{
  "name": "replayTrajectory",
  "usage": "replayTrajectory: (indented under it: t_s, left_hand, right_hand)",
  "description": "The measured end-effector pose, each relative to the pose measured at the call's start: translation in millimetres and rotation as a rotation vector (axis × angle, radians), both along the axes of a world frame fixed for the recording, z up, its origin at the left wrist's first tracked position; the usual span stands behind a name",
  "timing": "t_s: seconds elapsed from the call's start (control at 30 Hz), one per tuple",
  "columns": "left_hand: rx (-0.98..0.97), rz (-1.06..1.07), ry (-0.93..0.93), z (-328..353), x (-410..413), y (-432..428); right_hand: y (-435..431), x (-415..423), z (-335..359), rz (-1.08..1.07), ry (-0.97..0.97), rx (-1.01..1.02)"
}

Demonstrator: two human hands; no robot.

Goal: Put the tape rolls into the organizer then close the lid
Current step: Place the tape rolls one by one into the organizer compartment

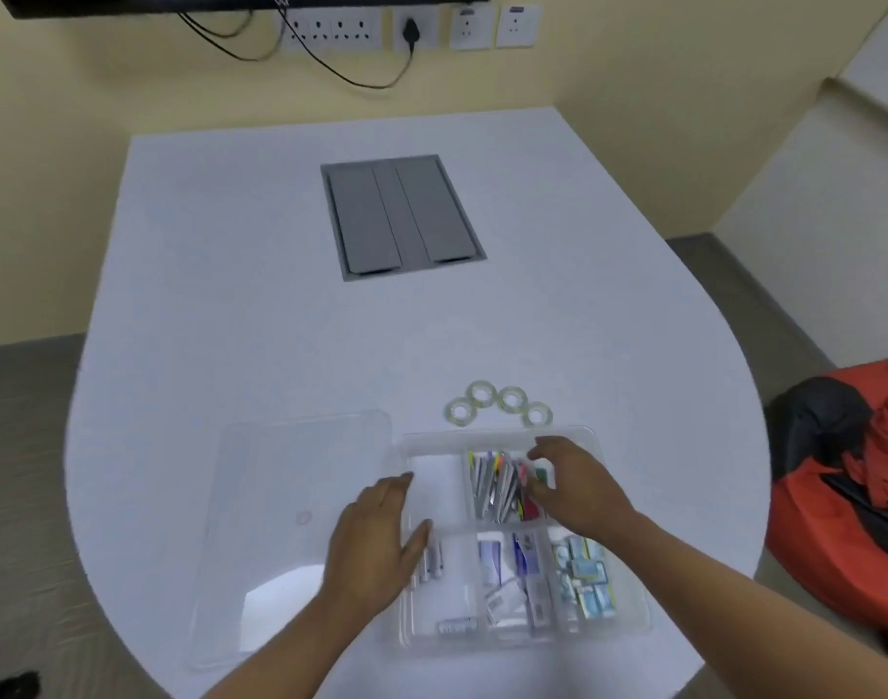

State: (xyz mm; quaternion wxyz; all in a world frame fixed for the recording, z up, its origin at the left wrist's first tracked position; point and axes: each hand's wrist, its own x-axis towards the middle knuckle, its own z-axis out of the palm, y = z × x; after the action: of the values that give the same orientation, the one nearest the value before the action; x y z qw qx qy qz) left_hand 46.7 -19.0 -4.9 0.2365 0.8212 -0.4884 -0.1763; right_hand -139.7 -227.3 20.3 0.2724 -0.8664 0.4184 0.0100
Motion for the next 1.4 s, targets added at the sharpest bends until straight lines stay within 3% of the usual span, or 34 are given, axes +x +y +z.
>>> replayTrajectory:
  t_s: [0.2, 0.37, 0.87, 1.4]
  left_hand:
    - [-0.029, 0.01, -0.092, 19.8, 0.7, -71.6]
    - [0.013, 0.077, -0.135, 25.8, 15.7, -129.3]
    - [0.597, 0.246, 0.048, -17.8, 30.4, -218.0]
    - [0.466, 0.135, -0.095, -29.5, 46.9, -211.7]
  right_hand:
    - [-66.5, 25.1, 0.1, -0.035, -0.068, 0.022]
    - [-97.7, 30.3, -10.8, -0.147, 0.048, 0.045]
    - [-124.4, 36.3, -41.9, -0.305, 0.067, 0.259]
    - [-126.9, 60.2, -46.7, -0.331, 0.316, 0.21]
